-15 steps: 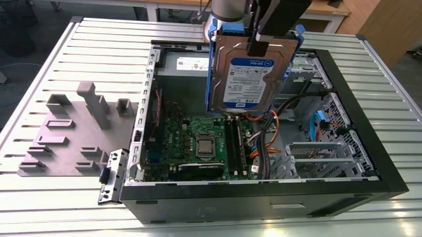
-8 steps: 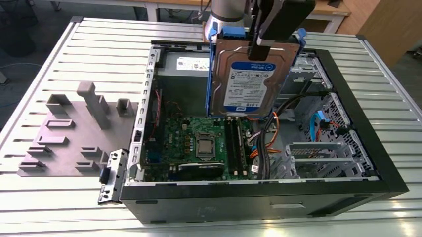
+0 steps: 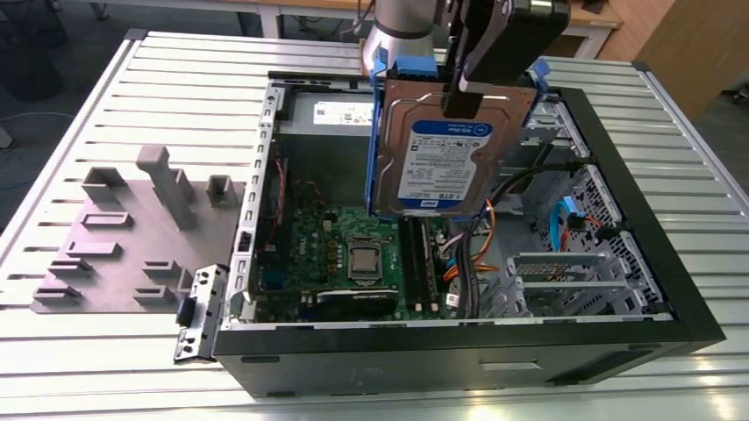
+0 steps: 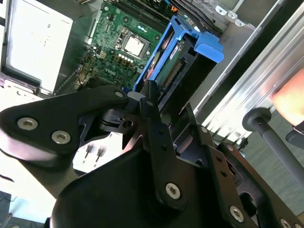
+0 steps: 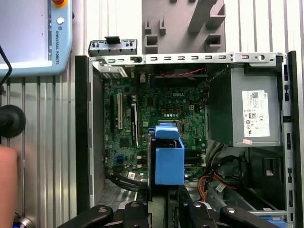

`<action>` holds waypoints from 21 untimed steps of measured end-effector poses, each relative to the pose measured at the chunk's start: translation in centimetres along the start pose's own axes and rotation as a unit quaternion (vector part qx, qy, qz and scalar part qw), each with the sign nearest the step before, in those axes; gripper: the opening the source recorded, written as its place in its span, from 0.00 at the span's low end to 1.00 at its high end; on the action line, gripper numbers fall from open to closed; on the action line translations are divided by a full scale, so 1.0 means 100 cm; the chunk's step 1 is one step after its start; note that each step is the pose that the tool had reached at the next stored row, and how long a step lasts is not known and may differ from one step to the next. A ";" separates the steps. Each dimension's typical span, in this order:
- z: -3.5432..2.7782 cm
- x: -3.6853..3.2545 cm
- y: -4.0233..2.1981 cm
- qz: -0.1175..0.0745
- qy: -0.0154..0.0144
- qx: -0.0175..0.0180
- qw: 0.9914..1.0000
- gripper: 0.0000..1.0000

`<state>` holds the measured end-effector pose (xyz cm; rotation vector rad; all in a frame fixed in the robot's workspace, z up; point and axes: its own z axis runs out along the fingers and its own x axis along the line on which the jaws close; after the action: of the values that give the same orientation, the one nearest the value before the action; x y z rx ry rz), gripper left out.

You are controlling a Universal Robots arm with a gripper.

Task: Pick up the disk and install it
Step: 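Pick up the disk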

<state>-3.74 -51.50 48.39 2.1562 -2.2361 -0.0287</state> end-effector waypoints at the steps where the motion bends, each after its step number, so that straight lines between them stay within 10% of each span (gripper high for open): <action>1: 0.0000 0.0014 0.0000 0.000 0.000 0.000 1.000 0.35; 21: 0.0002 0.0145 -0.0005 0.000 0.002 0.000 1.000 0.35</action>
<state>-3.74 -52.95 48.39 2.1541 -2.2342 -0.0241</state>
